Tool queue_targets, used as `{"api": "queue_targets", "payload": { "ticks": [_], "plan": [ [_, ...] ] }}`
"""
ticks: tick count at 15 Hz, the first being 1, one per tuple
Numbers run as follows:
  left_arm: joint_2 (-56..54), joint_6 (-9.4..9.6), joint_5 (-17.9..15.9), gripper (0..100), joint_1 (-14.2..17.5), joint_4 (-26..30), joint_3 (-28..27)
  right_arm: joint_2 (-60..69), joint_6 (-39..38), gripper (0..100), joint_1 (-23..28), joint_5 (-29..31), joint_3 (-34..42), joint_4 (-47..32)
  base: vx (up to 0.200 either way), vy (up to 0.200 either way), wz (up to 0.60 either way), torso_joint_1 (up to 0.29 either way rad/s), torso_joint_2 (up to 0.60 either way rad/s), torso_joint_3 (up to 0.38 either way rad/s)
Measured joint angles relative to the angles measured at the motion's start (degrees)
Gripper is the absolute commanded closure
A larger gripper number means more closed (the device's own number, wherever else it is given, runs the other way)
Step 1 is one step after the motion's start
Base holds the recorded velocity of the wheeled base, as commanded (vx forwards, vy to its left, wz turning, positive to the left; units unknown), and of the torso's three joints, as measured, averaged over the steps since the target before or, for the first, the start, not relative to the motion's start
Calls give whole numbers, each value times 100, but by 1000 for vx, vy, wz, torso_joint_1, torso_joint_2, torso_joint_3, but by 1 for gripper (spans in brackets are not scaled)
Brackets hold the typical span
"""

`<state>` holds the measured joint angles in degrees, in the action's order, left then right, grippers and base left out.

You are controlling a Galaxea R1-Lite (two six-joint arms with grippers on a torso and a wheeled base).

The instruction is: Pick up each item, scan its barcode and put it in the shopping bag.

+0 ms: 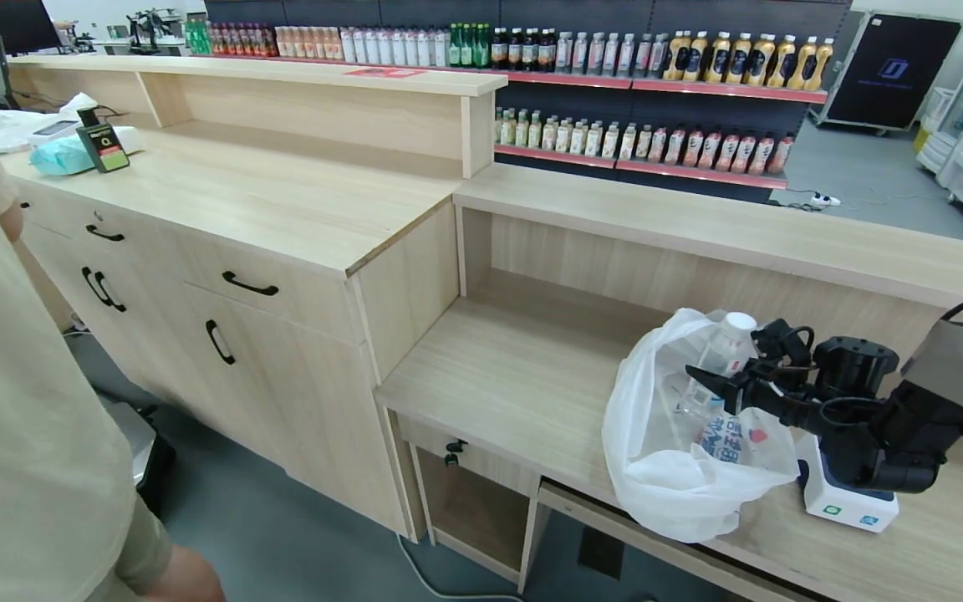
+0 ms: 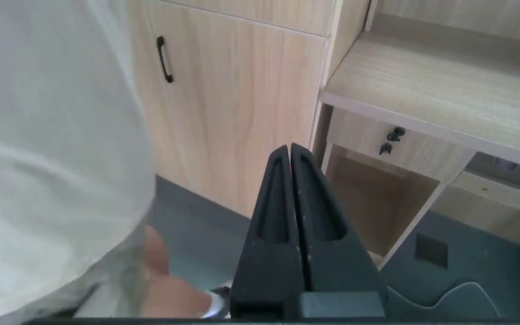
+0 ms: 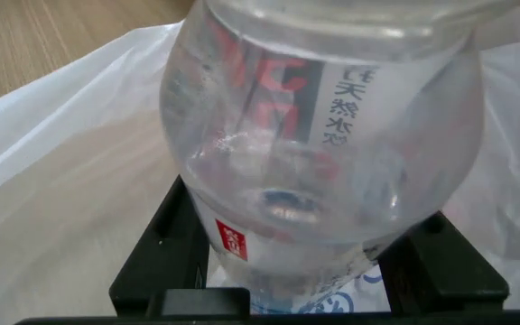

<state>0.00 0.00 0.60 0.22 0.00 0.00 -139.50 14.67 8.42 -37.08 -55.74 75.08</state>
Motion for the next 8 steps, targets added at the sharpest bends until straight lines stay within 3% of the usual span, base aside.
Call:
{"api": "queue_targets", "payload": {
  "ticks": [8],
  "plan": [
    [2, 0, 0, 100, 0, 0, 0, -397, 143, 100, 11, -13, -134, 13, 0, 0, 0, 0, 0, 0]
  ]
}}
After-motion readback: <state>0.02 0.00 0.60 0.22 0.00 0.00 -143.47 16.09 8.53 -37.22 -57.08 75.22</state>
